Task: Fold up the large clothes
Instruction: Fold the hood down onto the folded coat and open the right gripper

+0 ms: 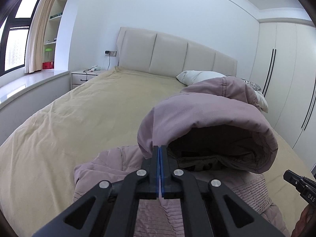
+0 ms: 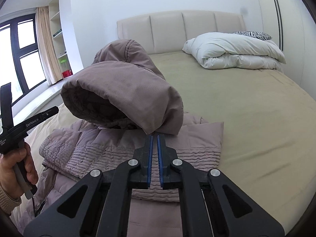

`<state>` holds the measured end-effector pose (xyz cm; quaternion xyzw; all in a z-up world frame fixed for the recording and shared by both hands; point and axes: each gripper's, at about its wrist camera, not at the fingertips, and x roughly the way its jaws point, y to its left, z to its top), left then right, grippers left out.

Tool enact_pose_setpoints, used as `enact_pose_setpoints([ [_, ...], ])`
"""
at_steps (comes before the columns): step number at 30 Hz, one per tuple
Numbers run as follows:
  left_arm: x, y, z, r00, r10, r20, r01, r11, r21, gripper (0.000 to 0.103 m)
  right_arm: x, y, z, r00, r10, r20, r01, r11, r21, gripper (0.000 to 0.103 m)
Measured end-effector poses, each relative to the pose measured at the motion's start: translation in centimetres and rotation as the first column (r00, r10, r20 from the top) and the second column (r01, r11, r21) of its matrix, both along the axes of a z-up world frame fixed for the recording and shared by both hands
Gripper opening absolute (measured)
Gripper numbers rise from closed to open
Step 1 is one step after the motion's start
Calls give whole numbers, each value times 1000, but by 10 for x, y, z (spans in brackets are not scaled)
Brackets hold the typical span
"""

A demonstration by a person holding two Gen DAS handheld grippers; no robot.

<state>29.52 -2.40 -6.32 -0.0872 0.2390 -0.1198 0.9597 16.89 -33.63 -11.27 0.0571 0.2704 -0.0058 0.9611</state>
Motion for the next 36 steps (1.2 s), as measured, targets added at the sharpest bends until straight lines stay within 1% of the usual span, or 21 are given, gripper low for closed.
enact_pose_setpoints([
  [4,-19,2,7,997,-53,50,53,999,2,4,-2,11,12,998,9,57,-6,999,-50,7],
  [5,-22,2,7,996,-71,53,71,997,5,15,-1,18,14,998,17,67,-10,995,-98,11],
  [6,-22,1,6,996,-83,43,83,997,4,25,1,26,15,997,30,65,-21,991,-135,20],
  [7,-23,5,3,995,-100,25,101,995,-27,45,4,32,17,998,52,47,-45,990,-137,39],
  [8,-24,10,1,993,-118,10,119,990,-83,55,7,35,17,996,89,14,-87,994,-72,56],
  [9,-27,16,1,993,-117,5,117,984,-136,56,8,34,18,990,141,-5,-140,988,59,84],
  [10,-30,22,3,994,-105,10,105,982,-159,57,5,30,18,984,178,32,-180,965,191,89],
  [11,-33,27,5,996,-89,19,91,981,-171,59,3,29,20,981,183,67,-194,948,252,89],
  [13,-37,35,11,996,-78,32,83,977,-196,62,1,29,23,986,143,85,-161,949,270,89],
  [14,-38,38,13,997,-77,32,82,976,-200,62,3,27,22,985,148,89,-169,934,314,89],
  [15,-40,41,16,997,-76,34,81,977,-196,62,9,24,19,981,176,80,-193,894,403,89],
  [18,-49,50,20,997,-64,39,71,975,-209,62,29,16,7,973,225,53,-202,717,668,89],
  [20,-57,55,18,998,-60,27,65,973,-221,62,40,22,0,970,235,67,-203,626,753,89],
  [23,-67,58,11,998,-63,-2,61,974,-219,62,67,25,-13,974,214,77,-170,463,870,89],
  [24,-69,59,9,998,-66,-11,62,973,-221,62,76,24,-19,980,188,59,-136,427,894,87],
  [26,-74,61,7,997,-71,-19,65,973,-220,62,94,18,-32,991,135,15,-63,356,933,75],
  [28,-80,63,8,997,-74,-15,69,974,-216,62,110,13,-43,994,111,-21,-13,296,955,50],
  [29,-80,64,9,997,-75,-16,70,974,-214,62,114,11,-45,994,102,-44,11,302,953,27],
  [31,-81,68,13,997,-76,-14,71,974,-217,62,111,11,-41,995,93,-46,11,350,937,17],
  [33,-81,72,20,998,-69,-6,66,973,-221,62,97,12,-35,994,100,-37,-8,418,908,14],
  [36,-82,77,29,998,-66,7,65,971,-229,62,62,13,-41,994,95,-45,-7,481,877,12],
])
